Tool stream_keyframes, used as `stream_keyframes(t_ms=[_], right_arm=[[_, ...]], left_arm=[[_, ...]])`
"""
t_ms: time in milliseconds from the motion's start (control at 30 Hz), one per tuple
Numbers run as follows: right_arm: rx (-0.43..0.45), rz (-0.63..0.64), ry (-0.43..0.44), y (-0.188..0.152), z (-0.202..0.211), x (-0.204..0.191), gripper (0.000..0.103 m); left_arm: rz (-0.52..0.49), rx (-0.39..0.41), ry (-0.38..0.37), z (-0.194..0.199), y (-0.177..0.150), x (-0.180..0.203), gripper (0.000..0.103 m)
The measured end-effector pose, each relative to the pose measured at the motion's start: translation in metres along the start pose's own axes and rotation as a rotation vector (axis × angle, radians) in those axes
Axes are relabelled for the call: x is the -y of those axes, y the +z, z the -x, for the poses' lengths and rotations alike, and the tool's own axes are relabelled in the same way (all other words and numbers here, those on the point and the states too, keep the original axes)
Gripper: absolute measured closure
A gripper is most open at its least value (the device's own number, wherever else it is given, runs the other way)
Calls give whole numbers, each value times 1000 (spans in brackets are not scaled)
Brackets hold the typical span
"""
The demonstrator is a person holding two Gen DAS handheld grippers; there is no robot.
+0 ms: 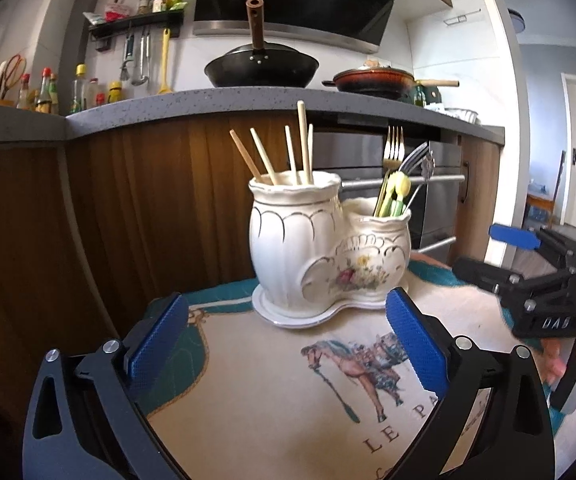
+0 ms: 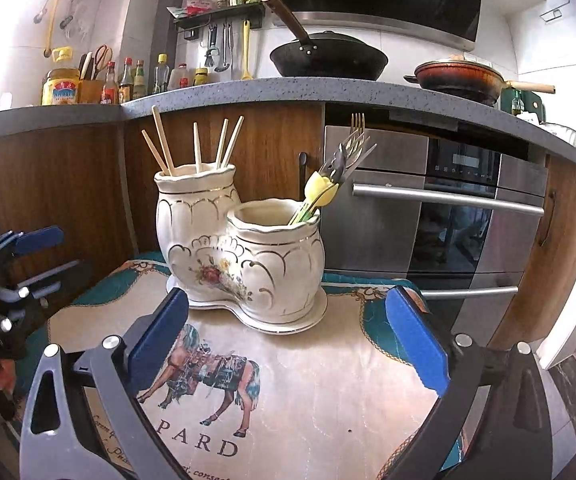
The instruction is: Organize utensils
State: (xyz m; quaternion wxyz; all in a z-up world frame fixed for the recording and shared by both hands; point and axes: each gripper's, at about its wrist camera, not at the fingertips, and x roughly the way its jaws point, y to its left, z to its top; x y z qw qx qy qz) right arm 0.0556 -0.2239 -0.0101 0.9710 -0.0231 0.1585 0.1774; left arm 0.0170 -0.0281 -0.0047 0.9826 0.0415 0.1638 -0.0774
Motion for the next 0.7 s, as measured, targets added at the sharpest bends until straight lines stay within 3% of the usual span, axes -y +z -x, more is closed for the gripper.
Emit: stream_keyframes(t_ms=[700], right_arm=[[52,22,-15,-1,11,-7,5]], left_arm=[[30,14,33,2,0,-5,5]])
